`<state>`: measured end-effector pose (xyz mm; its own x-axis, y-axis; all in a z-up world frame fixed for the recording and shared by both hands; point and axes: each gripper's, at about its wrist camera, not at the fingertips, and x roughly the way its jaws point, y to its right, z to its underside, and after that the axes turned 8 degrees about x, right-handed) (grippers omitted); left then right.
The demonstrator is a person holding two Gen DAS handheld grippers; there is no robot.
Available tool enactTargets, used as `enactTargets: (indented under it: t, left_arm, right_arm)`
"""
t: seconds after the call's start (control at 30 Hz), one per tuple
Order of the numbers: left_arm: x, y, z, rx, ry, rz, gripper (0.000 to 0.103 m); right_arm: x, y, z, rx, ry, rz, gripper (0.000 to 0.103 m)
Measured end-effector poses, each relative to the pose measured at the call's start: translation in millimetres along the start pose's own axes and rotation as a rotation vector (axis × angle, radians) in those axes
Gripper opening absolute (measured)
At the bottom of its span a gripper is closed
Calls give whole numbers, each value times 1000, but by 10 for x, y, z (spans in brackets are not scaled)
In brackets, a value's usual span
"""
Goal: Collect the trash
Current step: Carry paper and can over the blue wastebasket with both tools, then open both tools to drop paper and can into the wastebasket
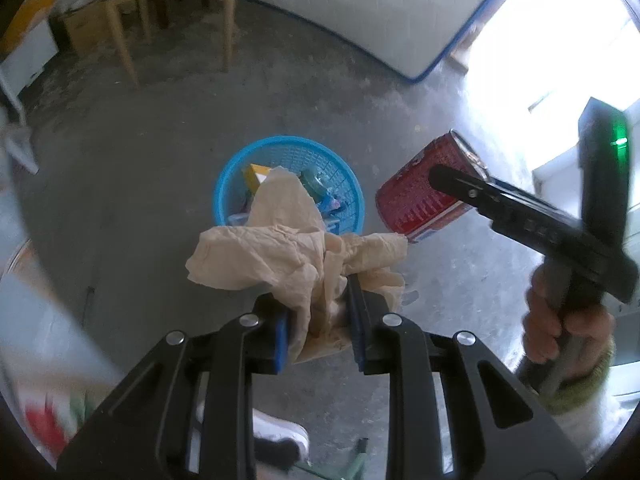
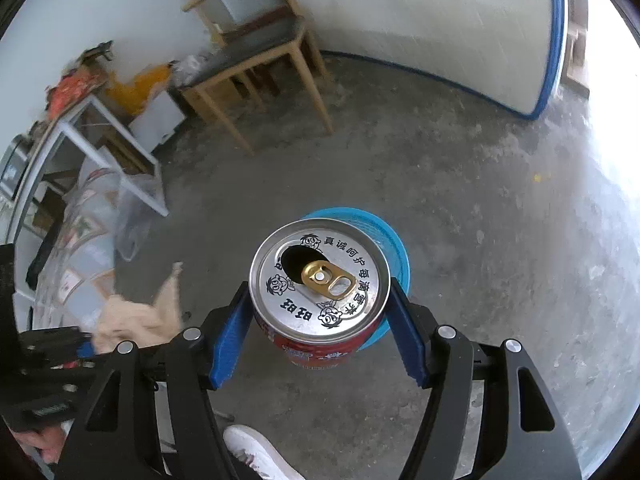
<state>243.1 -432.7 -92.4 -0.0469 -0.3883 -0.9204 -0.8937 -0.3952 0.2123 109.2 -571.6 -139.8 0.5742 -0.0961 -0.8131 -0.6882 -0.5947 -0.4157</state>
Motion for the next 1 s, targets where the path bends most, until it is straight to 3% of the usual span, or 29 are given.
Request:
enactTargets:
  t: [0.13, 0.23, 0.27, 0.4, 0.5, 0.6, 0.7, 0.83, 1.0]
  left_arm:
    - [570, 13, -300, 29, -47, -6, 24]
    - [949, -25, -458, 35, -83, -23, 42]
    - [1066, -57, -498, 30, -107, -35, 55]
    - [1273, -163, -479, 6, -161, -68, 61]
    - [1071, -275, -438, -6, -120, -69, 67]
    - [849, -308, -437, -6, -67, -66, 67]
    - [619, -300, -421, -6, -19, -75, 68]
    - [271, -278, -346, -15, 34, -76, 68]
    - [-471, -158, -69, 4, 163, -73, 68]
  right_arm:
    - [224, 16, -195, 8, 9, 3, 64]
    - [458, 3, -334, 13, 13, 10, 64]
    - [564, 6, -367, 14, 8, 16, 64]
    - [1264, 107, -353, 40, -91, 5, 65]
    - [1790, 229, -225, 71, -223, 61, 64]
    - [1856, 260, -176, 70, -230, 66, 65]
    - [1800, 296, -167, 67, -207, 57, 71]
    - [1622, 387, -115, 82, -187, 46, 72]
    - [1044, 453, 20, 74, -100, -11, 72]
